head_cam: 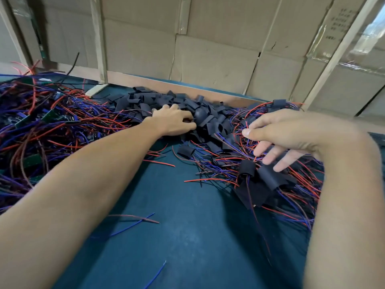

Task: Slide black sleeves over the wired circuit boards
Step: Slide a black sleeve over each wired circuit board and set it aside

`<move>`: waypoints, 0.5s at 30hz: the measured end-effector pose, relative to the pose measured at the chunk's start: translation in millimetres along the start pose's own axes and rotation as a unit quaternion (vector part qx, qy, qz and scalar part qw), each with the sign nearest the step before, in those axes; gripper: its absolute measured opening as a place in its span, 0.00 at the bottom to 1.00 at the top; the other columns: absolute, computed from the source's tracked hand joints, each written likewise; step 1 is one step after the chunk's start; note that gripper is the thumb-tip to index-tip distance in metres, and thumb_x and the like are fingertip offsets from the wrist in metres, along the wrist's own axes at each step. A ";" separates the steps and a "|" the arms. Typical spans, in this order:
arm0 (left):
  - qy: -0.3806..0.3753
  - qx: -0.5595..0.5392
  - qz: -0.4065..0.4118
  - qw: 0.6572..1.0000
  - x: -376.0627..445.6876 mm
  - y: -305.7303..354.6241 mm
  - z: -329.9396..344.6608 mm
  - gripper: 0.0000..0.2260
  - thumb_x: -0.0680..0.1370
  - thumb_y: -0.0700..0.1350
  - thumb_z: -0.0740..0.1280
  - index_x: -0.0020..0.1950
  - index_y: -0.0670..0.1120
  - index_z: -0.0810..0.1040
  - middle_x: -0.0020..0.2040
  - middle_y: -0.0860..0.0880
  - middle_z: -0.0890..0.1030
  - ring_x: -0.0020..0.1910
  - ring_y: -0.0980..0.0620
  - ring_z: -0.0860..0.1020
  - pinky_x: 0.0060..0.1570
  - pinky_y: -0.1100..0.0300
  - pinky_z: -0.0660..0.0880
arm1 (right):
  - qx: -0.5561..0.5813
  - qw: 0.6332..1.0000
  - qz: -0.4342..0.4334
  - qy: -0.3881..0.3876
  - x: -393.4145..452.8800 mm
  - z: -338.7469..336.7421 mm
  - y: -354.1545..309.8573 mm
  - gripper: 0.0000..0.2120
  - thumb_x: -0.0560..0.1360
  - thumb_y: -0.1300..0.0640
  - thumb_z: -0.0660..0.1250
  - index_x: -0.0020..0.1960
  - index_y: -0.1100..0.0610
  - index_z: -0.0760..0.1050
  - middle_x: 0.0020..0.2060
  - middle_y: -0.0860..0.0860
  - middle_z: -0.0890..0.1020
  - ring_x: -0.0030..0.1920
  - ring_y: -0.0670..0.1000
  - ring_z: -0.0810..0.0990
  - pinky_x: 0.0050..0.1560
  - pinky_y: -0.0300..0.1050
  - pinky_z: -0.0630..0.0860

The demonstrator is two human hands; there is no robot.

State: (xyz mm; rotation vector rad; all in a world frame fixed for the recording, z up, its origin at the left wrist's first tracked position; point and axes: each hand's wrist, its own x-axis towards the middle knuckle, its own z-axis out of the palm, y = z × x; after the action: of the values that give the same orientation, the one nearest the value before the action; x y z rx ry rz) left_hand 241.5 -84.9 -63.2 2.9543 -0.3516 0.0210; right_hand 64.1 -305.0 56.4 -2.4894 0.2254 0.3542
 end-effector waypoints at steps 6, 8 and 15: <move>-0.016 -0.004 0.038 0.999 -59.0 9.5 6.1 0.21 0.71 0.72 0.52 0.61 0.70 0.69 0.67 0.47 0.69 0.67 0.39 0.67 0.60 0.35 0.64 | -0.030 0.999 -0.030 -0.019 1.0 7.6 -18.1 0.18 0.81 0.42 0.65 0.63 0.54 0.74 0.46 0.58 0.84 0.45 0.58 0.85 0.47 0.58 0.84; -0.043 -0.021 0.035 0.998 -77.0 13.4 0.4 0.18 0.73 0.72 0.52 0.60 0.72 0.69 0.67 0.47 0.68 0.69 0.39 0.65 0.63 0.35 0.63 | -0.041 0.998 -0.043 -0.025 3.0 11.2 -22.0 0.18 0.81 0.43 0.65 0.63 0.54 0.74 0.45 0.58 0.84 0.44 0.57 0.85 0.47 0.56 0.84; 0.003 -0.141 0.138 0.980 -116.0 3.1 -77.5 0.17 0.82 0.61 0.59 0.71 0.67 0.69 0.72 0.58 0.73 0.69 0.58 0.70 0.71 0.61 0.64 | -0.079 0.986 -0.144 0.014 23.5 36.9 -36.1 0.13 0.78 0.48 0.71 0.60 0.49 0.75 0.43 0.52 0.84 0.41 0.52 0.83 0.47 0.51 0.83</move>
State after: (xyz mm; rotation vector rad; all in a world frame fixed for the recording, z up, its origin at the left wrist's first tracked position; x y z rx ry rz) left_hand 128.5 -48.0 9.8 2.6058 -0.6985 0.0130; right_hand 87.7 -256.0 40.3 -2.6351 -0.1572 0.2241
